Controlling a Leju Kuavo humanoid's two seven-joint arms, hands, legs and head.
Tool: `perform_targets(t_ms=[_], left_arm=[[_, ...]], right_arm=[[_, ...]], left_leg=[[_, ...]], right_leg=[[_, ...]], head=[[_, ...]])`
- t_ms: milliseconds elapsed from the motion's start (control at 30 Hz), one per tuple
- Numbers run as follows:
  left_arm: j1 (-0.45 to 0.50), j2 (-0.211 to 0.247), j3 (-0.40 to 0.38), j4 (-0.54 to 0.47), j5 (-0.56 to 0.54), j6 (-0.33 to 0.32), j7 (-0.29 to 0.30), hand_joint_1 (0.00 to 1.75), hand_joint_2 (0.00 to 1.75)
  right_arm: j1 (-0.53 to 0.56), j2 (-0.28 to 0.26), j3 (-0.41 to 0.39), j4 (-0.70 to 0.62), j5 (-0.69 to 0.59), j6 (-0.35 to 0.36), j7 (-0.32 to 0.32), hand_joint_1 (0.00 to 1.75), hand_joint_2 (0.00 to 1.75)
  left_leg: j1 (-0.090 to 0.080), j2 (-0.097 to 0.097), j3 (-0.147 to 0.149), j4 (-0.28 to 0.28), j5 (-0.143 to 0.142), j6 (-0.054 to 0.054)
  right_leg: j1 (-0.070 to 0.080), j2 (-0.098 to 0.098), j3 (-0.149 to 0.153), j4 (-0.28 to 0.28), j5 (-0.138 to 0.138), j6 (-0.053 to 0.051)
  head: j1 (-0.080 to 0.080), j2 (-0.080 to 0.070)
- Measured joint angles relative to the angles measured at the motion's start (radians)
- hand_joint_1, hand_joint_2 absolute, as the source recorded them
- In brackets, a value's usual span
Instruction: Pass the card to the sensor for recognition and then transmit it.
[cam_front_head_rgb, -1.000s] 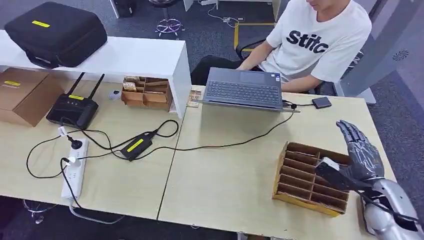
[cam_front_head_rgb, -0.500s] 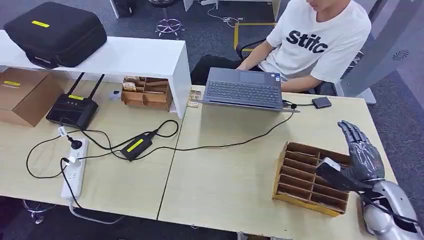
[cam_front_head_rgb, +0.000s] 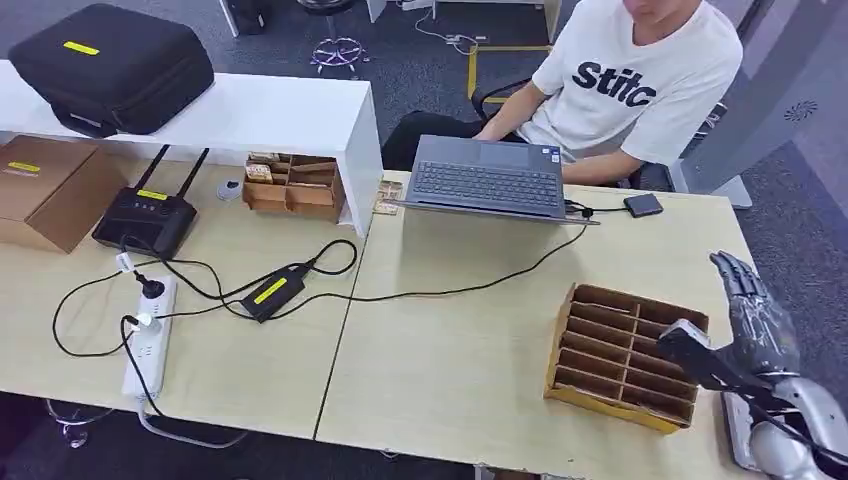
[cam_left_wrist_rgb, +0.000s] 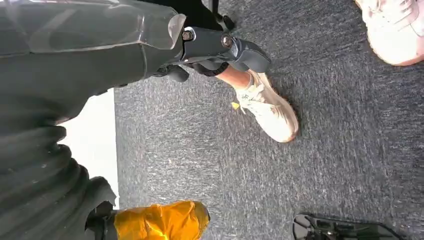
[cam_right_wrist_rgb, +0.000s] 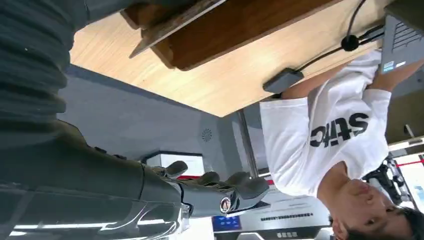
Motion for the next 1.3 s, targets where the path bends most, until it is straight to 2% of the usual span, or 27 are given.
perform_targets(t_ms=[33,100,133,167,467,1300], left_arm=[[0.0,0.0,0.0,0.0,-0.001,0.0,0.0,0.0,1.75],[0.0,0.0,0.001,0.0,-0.002,0.0,0.0,0.0,1.75],[0.0,0.0,0.001,0.0,-0.003,0.0,0.0,0.0,1.75],[0.0,0.0,0.003,0.0,-0.003,0.0,0.0,0.0,1.75],[0.0,0.0,0.01,0.0,-0.01,0.0,0.0,0.0,1.75],[0.0,0.0,0.024,0.0,-0.02,0.0,0.0,0.0,1.75]], right_arm=[[0.004,0.0,-0.006,0.0,-0.002,0.0,0.0,0.02,1.75],[0.01,0.0,-0.016,0.0,-0.01,0.004,0.0,0.16,1.75],[0.011,0.0,-0.018,0.0,-0.011,0.007,-0.002,1.34,1.75],[0.013,0.0,-0.021,0.0,-0.011,0.015,-0.003,1.71,1.75],[0.016,0.0,-0.026,0.0,-0.01,0.032,-0.015,1.75,1.75],[0.019,0.0,-0.034,0.0,-0.01,0.024,-0.039,1.75,1.75]], left_leg=[[0.0,0.0,0.0,0.0,0.0,0.0],[0.0,0.0,0.0,0.0,0.0,0.0],[0.0,0.0,0.0,0.0,0.0,0.0],[0.0,0.0,0.0,0.0,0.0,0.0],[0.0,0.0,0.0,0.0,0.0,0.0],[0.0,0.0,0.0,0.0,0.0,0.0]], right_leg=[[0.0,0.0,0.0,0.0,0.0,0.0],[0.0,0.0,0.0,0.0,0.0,0.0],[0.0,0.0,0.0,0.0,0.0,0.0],[0.0,0.0,0.0,0.0,0.0,0.0],[0.0,0.0,0.0,0.0,0.0,0.0],[0.0,0.0,0.0,0.0,0.0,0.0]], head=[[0.0,0.0],[0.0,0.0],[0.0,0.0],[0.0,0.0],[0.0,0.0],[0.0,0.0]])
